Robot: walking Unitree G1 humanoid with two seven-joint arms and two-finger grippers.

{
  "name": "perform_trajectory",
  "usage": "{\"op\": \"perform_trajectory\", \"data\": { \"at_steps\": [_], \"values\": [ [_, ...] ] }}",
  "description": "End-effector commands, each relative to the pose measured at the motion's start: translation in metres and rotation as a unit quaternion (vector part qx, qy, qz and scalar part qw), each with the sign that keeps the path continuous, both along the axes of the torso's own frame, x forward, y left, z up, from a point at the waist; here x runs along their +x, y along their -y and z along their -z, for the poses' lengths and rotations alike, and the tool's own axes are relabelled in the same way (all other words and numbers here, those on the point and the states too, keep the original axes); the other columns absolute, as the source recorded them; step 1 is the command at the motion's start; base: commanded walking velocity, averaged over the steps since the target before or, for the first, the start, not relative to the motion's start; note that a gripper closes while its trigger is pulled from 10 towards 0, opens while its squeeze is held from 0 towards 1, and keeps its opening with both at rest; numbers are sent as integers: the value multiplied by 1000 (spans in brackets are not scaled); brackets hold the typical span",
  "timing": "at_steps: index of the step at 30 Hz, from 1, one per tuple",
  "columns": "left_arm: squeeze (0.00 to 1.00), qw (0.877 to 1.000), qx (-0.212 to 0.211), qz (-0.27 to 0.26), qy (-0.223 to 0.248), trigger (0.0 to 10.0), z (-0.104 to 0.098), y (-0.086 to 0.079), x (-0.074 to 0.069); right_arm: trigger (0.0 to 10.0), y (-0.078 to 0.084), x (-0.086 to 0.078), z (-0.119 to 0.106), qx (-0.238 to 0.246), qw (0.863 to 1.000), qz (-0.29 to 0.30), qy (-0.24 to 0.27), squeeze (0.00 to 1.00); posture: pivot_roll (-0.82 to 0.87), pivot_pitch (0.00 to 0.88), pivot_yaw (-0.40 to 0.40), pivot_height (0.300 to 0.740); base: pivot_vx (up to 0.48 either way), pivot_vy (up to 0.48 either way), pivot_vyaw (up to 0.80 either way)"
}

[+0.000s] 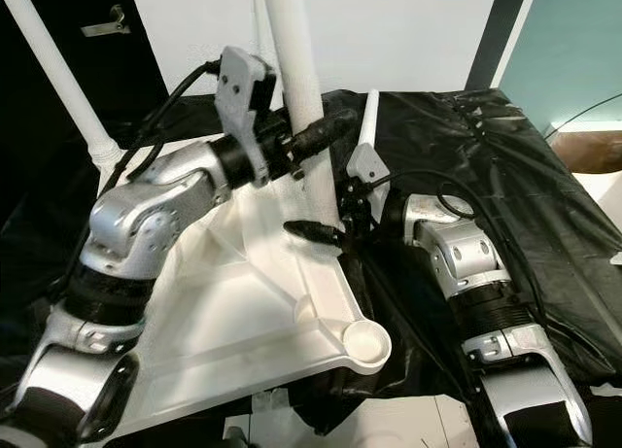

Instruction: Building children table

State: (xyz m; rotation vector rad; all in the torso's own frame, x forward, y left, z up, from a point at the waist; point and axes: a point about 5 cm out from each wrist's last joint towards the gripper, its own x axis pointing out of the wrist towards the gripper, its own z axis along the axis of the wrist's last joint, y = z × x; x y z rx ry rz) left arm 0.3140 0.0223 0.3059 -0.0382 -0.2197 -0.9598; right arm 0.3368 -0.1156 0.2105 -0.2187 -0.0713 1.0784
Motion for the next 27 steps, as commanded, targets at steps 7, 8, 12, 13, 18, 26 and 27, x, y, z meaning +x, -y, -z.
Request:
{"op": "perform_trajectory", "data": {
  "at_steps": [7, 8, 12, 13, 18, 26, 27],
  "values": [
    [0, 992, -20, -122, -40, 10000, -4, 2, 20, 10000, -17, 11, 2, 15, 993, 113, 44, 0, 74, 0, 19, 740, 0, 0, 0],
    [0, 992, -20, -122, -40, 10000, -4, 2, 20, 10000, -17, 11, 2, 15, 993, 113, 44, 0, 74, 0, 19, 740, 0, 0, 0],
    [0, 981, -37, -177, -69, 10000, -3, 2, 28, 10000, -31, 15, 8, 20, 979, 196, 54, 0, 75, 0, 18, 740, 0, 0, 0],
    [0, 981, -37, -177, -69, 10000, -3, 2, 28, 10000, -31, 15, 8, 20, 979, 196, 54, 0, 75, 0, 18, 740, 0, 0, 0],
    [0, 970, -49, -224, -82, 10000, -5, 9, 30, 10000, -45, 22, 13, 19, 958, 282, 59, 0, 91, 0, 16, 740, 0, 0, 0],
    [0, 966, -62, -235, -89, 10000, -11, 19, 27, 4471, -59, 26, 12, 30, 942, 328, 66, 0, 101, 2, 14, 740, 0, 0, 0],
    [0, 966, -62, -233, -91, 10000, -11, 21, 26, 3961, -60, 27, 11, 30, 941, 330, 70, 0, 101, 4, 13, 740, 0, 0, 0]
  ]
}}
